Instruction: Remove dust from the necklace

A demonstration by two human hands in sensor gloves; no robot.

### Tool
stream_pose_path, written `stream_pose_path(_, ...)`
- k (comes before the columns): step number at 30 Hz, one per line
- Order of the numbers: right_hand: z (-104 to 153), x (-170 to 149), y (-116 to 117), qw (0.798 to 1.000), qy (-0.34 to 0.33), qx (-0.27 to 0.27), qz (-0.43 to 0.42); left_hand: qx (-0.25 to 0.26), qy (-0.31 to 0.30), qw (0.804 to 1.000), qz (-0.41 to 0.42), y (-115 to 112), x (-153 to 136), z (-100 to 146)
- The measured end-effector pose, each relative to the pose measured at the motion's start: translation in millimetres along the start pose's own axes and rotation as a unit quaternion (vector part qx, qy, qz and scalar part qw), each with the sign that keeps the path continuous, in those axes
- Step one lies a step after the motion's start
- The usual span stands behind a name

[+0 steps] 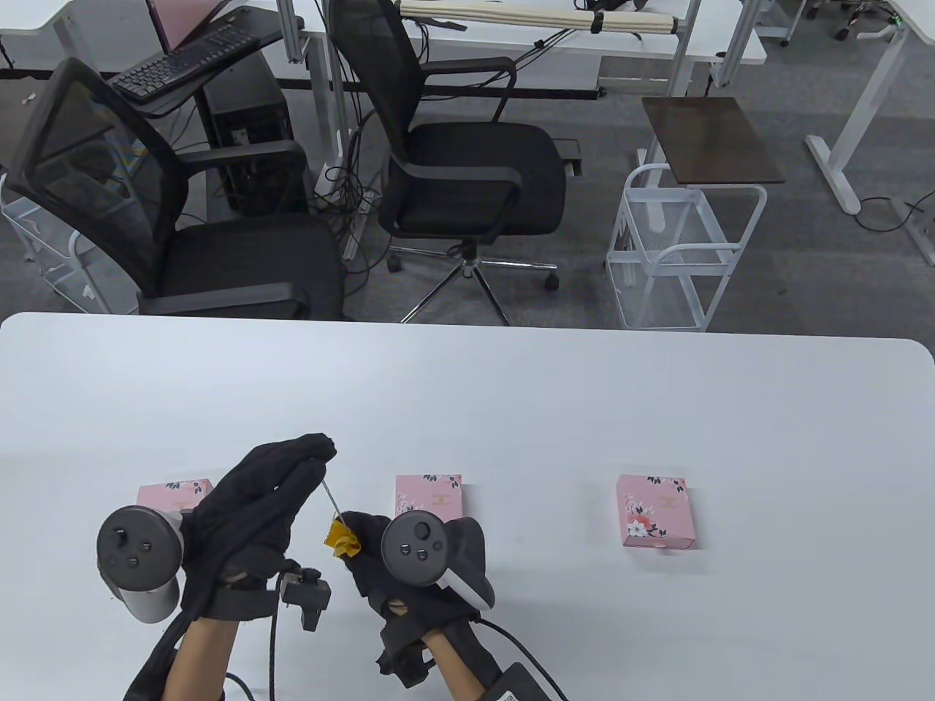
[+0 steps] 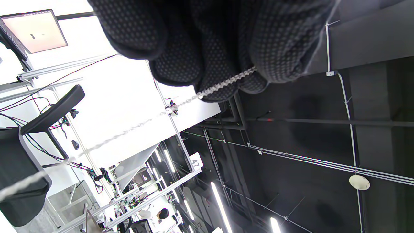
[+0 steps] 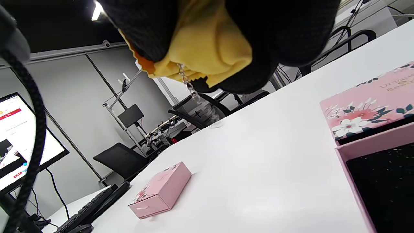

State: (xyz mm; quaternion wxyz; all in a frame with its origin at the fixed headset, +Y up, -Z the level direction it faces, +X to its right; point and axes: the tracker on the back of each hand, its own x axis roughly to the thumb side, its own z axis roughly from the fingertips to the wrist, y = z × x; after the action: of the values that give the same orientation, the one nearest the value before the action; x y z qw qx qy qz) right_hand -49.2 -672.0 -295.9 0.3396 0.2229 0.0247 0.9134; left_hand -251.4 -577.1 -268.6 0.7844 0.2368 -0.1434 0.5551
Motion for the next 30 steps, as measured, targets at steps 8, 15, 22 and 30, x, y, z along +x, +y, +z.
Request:
stream_pose_path(8,-1.9,-4.6,5.9,1.0,0.019,0.024,-0.003,0.013,-0.002,1.0,0.0,4.8,0.0,0.2)
stream_pose_path(15,-1.8,-5.7,13.1,0.999,0.032,0.02,0.006,0.018,-0.002,1.0,0.006,7.3,0.2,0.5)
stream_pose_path(22,-2.1,-1.1,18.3,0.998,0.02,0.031,0.051,0.021,0.003,1.0,0.006,8.4,-1.3,-0.1)
stream_pose_path(30,-1.9,-0.3,32.4,0.996,0.017,0.053,0.074,0.022,0.004,1.0,0.004,8.3,-1.7,-0.3)
